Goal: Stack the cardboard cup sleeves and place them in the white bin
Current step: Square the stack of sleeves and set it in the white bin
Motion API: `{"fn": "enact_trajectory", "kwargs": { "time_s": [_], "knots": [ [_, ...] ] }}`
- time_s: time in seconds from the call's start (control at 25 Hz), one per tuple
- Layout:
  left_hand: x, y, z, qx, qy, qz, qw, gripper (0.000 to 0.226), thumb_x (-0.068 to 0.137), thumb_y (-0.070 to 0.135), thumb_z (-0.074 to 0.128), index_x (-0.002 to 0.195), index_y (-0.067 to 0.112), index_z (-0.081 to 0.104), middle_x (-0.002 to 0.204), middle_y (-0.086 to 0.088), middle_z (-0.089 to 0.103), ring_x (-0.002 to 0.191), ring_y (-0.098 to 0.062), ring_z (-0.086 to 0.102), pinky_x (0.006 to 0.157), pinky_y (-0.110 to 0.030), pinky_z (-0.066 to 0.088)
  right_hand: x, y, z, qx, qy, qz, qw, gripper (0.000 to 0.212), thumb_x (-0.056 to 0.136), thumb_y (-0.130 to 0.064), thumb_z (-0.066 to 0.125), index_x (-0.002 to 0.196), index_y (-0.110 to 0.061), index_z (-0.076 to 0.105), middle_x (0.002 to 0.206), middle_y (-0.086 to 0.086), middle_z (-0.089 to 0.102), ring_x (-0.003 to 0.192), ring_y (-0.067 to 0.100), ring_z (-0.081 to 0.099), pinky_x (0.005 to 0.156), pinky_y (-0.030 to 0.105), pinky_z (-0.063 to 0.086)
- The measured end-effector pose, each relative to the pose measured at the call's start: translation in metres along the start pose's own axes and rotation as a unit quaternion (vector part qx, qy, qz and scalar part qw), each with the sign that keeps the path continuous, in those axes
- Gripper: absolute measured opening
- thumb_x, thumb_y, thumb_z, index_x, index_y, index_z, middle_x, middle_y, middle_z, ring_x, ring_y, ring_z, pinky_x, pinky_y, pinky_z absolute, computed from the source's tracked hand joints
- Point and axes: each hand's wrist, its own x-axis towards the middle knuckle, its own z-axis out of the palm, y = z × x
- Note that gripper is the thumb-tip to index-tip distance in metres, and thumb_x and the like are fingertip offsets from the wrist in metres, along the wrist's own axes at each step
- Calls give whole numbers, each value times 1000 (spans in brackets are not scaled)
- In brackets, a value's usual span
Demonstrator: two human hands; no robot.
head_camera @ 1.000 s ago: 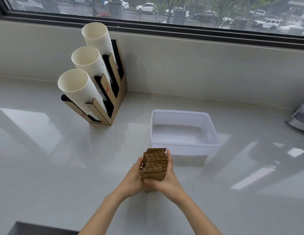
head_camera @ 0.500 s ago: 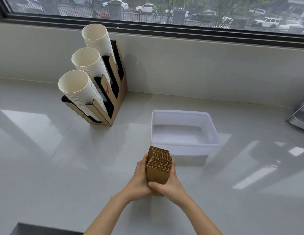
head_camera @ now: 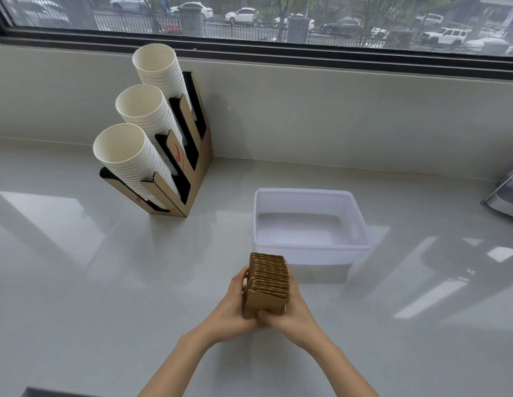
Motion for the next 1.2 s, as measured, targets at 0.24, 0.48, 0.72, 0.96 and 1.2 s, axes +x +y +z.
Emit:
{"fn": "enact_trajectory", "kwargs": {
  "time_s": [0.24, 0.48, 0.72, 0.96, 1.2],
  "knots": [
    [2, 14, 4, 1, -4, 44, 999, 74, 63, 32, 62, 120, 48, 17, 125, 27, 30, 114, 28, 31, 88, 9, 25, 5, -2, -2, -10, -15, -6, 1000, 88, 59, -10, 65, 137, -30, 29, 127, -11, 46, 116, -6, 47, 85, -1, 41],
    [5, 2, 0, -30, -44, 7, 999, 66, 77, 4, 56, 120, 41, 22, 121, 20, 45, 108, 20, 46, 84, 2, 37, 6, 10, -8, -26, 0, -3, 1000, 80, 61, -7, 74, 122, -42, 35, 118, -22, 51, 106, -21, 48, 76, -4, 41],
    [4, -7, -7, 22, -47, -21, 998, 71, 74, 16, 63, 117, 54, 21, 120, 27, 45, 107, 25, 43, 84, 6, 34, 7, 19, -14, -56, -27, 11, 998, 75, 60, -12, 75, 118, -42, 38, 113, -25, 52, 101, -25, 48, 75, -4, 41],
    [8, 10, -17, 44, -45, -39, 997, 66, 67, 23, 65, 109, 58, 28, 114, 27, 48, 109, 17, 44, 93, -4, 35, 5, 7, -36, -53, -48, 43, 997, 63, 57, -21, 82, 106, -46, 52, 105, -27, 61, 99, -15, 55, 70, -3, 42],
    [23, 55, -37, -9, -60, -31, 998, 60, 65, 39, 69, 116, 40, 38, 114, 12, 54, 108, -6, 54, 89, -18, 47, 19, -35, -64, 6, -98, 23, 995, 53, 63, -18, 80, 101, -41, 50, 104, -17, 63, 98, -7, 60, 73, 7, 50]
  ]
}}
